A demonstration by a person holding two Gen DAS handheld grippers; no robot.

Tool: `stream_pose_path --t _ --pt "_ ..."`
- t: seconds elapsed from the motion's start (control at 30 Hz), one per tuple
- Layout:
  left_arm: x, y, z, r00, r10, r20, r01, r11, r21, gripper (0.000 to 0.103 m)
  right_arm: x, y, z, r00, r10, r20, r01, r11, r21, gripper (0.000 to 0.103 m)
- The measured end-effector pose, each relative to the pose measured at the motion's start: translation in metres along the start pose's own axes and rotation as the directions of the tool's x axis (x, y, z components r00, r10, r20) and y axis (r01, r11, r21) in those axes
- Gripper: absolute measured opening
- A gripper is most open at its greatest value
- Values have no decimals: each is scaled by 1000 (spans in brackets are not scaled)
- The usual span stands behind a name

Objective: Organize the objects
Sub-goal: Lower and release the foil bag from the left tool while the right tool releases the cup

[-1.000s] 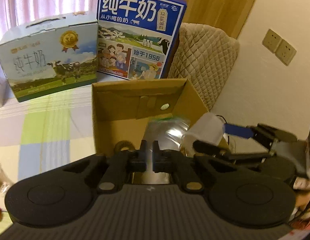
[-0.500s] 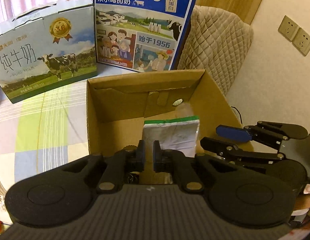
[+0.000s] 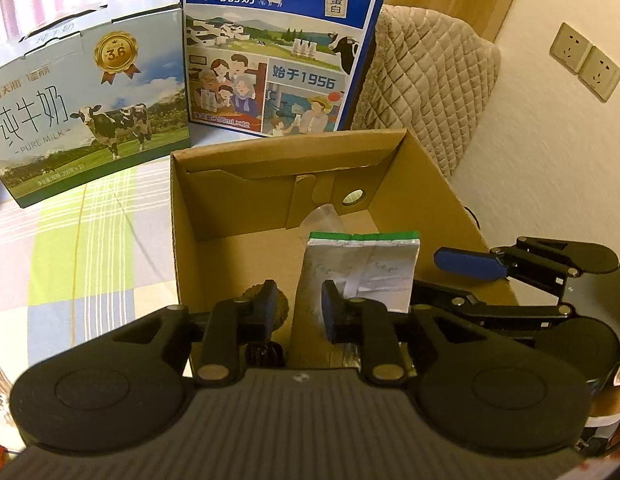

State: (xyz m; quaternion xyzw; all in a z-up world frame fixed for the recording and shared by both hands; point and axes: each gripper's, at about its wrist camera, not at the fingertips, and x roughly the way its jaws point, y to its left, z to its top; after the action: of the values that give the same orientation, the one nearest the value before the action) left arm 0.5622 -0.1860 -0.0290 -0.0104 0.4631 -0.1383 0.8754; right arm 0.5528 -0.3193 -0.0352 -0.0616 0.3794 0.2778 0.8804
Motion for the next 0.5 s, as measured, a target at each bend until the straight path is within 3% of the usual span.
stream_pose_path --t 0.5 --pt "-25 -4 -13 1000 -7 18 7 1000 4 36 -34 5 -16 1000 0 31 -2 999 50 49"
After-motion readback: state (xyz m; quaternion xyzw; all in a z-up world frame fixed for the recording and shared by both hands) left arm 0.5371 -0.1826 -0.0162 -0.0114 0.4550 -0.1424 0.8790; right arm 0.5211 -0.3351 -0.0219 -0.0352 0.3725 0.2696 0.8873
